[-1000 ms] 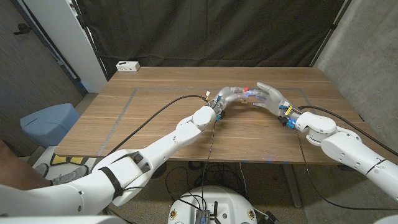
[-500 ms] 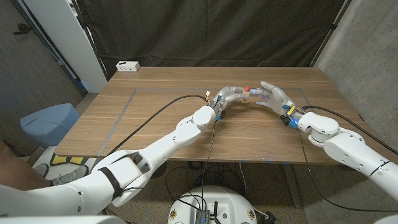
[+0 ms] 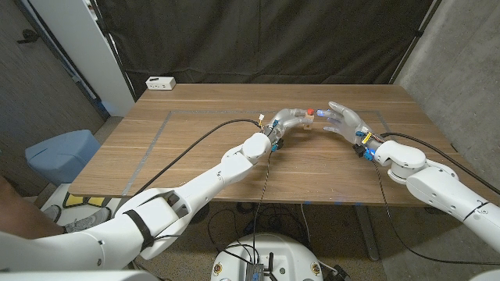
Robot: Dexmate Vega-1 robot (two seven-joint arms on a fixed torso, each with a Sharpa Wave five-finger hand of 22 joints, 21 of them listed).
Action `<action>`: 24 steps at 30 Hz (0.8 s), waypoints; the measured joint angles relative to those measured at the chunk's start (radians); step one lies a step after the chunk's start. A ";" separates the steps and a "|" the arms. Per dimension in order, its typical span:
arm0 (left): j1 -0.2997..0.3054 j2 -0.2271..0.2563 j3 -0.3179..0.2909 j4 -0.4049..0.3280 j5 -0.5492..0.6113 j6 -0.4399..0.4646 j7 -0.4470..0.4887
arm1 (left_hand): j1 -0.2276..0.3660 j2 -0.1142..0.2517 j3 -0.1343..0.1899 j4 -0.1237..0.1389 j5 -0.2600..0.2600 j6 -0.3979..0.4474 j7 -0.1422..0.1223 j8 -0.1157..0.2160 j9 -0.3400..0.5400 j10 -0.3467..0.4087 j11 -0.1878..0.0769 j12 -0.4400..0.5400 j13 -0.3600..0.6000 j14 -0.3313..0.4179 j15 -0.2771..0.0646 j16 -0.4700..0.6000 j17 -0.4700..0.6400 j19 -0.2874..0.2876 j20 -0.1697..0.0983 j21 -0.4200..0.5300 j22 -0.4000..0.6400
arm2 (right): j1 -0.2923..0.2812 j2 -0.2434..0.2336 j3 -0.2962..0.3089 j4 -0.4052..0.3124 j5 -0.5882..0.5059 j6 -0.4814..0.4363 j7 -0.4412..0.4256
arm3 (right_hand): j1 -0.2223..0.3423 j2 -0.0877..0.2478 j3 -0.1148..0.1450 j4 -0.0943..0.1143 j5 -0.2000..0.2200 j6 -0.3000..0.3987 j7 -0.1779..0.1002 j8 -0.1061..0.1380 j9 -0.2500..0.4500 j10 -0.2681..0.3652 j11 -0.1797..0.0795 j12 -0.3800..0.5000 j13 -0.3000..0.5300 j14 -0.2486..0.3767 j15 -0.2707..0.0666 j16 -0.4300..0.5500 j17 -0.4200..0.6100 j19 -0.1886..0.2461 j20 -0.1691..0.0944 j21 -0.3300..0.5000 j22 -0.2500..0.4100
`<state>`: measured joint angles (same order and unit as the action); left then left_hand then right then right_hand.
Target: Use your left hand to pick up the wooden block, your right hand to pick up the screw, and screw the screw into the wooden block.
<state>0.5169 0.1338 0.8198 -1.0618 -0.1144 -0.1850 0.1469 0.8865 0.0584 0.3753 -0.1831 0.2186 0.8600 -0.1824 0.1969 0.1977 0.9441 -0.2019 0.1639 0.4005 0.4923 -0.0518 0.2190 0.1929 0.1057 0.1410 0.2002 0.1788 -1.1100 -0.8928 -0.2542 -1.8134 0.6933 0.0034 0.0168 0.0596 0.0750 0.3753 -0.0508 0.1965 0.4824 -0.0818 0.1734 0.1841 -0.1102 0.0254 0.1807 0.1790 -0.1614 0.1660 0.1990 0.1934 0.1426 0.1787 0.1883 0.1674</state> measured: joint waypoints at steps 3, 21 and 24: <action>0.000 0.000 0.000 -0.003 0.001 0.003 0.000 | 0.000 0.000 0.000 0.000 0.000 0.000 0.000 0.000 0.000 0.000 0.000 0.000 0.000 0.000 0.000 0.000 -0.002 0.000 0.000 0.000 0.000 | 0.006 0.003 -0.005 0.009 0.000 0.001 0.007 | -0.004 -0.004 0.000 0.000 0.000 -0.021 -0.004 -0.001 0.000 -0.015 0.001 0.000 0.000 -0.005 0.005 0.000 0.005 -0.007 0.007 -0.004 0.000; 0.009 0.006 0.002 -0.023 0.005 0.011 0.004 | 0.000 0.000 0.000 0.000 0.000 0.000 0.000 0.000 0.000 0.000 0.000 0.000 0.000 0.000 0.000 0.000 -0.002 0.000 0.000 0.000 0.000 | 0.035 0.005 -0.023 0.034 0.002 0.001 0.054 | -0.017 -0.009 -0.008 0.008 0.000 -0.129 -0.031 -0.008 -0.002 -0.056 0.007 -0.007 0.000 -0.011 0.011 -0.008 0.005 -0.039 0.029 -0.004 0.000; 0.011 0.007 0.002 -0.027 0.007 0.013 0.007 | 0.000 0.000 0.000 0.000 0.000 0.000 0.000 0.000 0.000 -0.002 -0.002 0.000 0.000 0.000 0.000 0.000 -0.002 0.000 0.000 0.000 0.000 | 0.041 0.005 -0.028 0.040 0.002 0.001 0.061 | -0.017 -0.009 -0.008 0.008 0.000 -0.137 -0.031 -0.008 -0.003 -0.056 0.007 -0.007 0.000 -0.011 0.011 -0.008 0.009 -0.042 0.026 -0.004 0.000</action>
<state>0.5274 0.1405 0.8218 -1.0884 -0.1077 -0.1724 0.1537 0.8865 0.0584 0.3753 -0.1831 0.2188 0.8600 -0.1824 0.1969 0.1979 0.9424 -0.2036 0.1639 0.4005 0.4923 -0.0518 0.2190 0.1906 0.1057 0.1410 0.2002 0.1788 -1.0686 -0.8879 -0.2824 -1.7736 0.6957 0.0046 0.0782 0.0422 0.0658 0.3670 -0.0425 0.1965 0.3457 -0.1130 0.1655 0.1813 -0.1665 0.0322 0.1732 0.1790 -0.1720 0.1768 0.1913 0.2020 0.1002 0.2045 0.1844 0.1675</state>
